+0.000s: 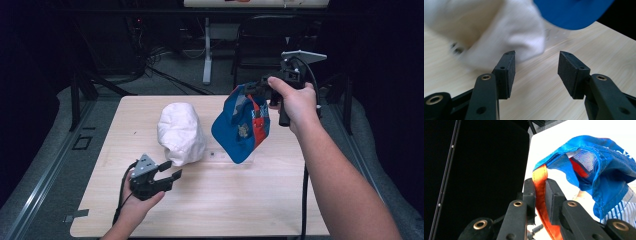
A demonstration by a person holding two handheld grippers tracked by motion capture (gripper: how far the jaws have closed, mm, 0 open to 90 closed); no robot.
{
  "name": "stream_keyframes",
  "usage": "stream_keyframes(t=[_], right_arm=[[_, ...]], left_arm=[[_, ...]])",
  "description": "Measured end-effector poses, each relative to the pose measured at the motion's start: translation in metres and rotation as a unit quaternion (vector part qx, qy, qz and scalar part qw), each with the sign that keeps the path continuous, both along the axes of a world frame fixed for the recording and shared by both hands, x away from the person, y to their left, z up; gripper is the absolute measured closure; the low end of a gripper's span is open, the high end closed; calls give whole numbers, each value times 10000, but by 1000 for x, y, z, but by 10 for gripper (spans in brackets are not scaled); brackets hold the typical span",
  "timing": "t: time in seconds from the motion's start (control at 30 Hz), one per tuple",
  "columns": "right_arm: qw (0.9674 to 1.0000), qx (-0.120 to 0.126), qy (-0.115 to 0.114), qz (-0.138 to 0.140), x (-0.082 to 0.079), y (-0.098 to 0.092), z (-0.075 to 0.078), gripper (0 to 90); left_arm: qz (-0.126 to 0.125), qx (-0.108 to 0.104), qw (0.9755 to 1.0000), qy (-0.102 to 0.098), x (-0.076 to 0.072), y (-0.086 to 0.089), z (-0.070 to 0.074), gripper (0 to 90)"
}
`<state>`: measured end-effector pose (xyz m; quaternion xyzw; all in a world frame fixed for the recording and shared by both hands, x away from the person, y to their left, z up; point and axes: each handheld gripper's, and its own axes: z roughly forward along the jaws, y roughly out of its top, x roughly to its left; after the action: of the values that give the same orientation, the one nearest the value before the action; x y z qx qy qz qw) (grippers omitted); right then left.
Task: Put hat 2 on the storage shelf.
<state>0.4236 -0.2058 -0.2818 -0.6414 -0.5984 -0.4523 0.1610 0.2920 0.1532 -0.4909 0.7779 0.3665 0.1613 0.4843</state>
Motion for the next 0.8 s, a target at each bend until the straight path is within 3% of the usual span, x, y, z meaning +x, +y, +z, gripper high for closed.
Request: stream_keyframes(t=[0.17, 0.23, 0.33, 0.43, 0.53, 0.77, 0.8], right_arm=[[10000, 39, -13, -28, 5, 2, -3, 802], [9999, 95, -29, -28, 6, 3, -3, 802], [9999, 114, -51, -28, 8, 5, -2, 802], [9999, 105, -67, -41, 9, 6, -2, 802], [9998, 171, -89, -76, 10, 6, -2, 802], [9997, 172, -146, -73, 10, 9, -1, 802], [9997, 183, -142, -97, 11, 9, -1, 802]], left_arm=[[64, 50, 9999, -80, 3, -32, 14, 467], [145, 16, 9995, -265, 0, -40, 21, 463], [146, 180, 9983, -534, -4, -51, 28, 462], [-15, 187, 9981, -590, -4, -62, 34, 463], [-153, 124, 9984, -533, 1, -75, 34, 456], [-303, -35, 9966, -765, 16, -109, 28, 435], [-301, -46, 9970, -718, 18, -115, 26, 441]])
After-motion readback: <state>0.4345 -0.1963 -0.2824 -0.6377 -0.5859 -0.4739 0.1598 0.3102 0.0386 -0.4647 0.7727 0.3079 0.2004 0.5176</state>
